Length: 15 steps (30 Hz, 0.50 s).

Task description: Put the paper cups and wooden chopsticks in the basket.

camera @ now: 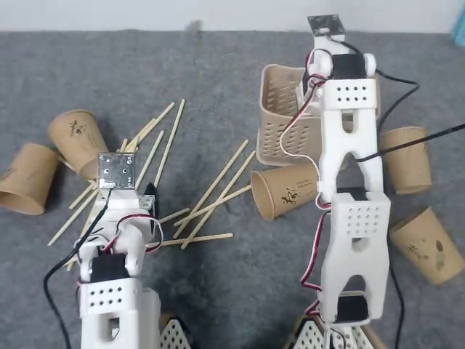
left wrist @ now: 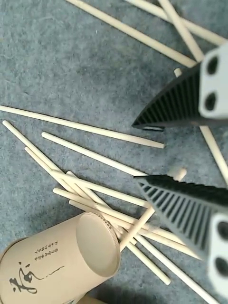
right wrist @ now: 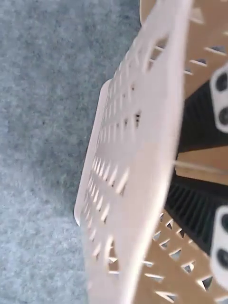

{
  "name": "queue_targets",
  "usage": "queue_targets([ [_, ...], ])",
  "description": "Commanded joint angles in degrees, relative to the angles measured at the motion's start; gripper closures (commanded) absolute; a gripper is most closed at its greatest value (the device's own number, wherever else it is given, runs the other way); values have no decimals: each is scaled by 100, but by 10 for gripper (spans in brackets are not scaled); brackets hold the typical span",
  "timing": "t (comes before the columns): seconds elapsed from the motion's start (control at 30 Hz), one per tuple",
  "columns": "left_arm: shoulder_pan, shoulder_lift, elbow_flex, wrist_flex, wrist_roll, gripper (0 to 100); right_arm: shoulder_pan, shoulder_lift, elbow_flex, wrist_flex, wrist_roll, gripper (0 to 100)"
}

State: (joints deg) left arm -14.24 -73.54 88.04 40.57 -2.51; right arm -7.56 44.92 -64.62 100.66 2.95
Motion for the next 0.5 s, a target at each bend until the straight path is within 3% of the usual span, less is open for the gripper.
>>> queue_targets([
  [0.0,-9,-79,-22,-149,-44,859,295,-136,-26,251,202,991],
  [0.2,9,-79,-22,-149,-44,859,400,-576,1002,259,695,991],
  [0.47,18,-79,-22,-149,-44,859,356,-2123,2813,251,695,991],
])
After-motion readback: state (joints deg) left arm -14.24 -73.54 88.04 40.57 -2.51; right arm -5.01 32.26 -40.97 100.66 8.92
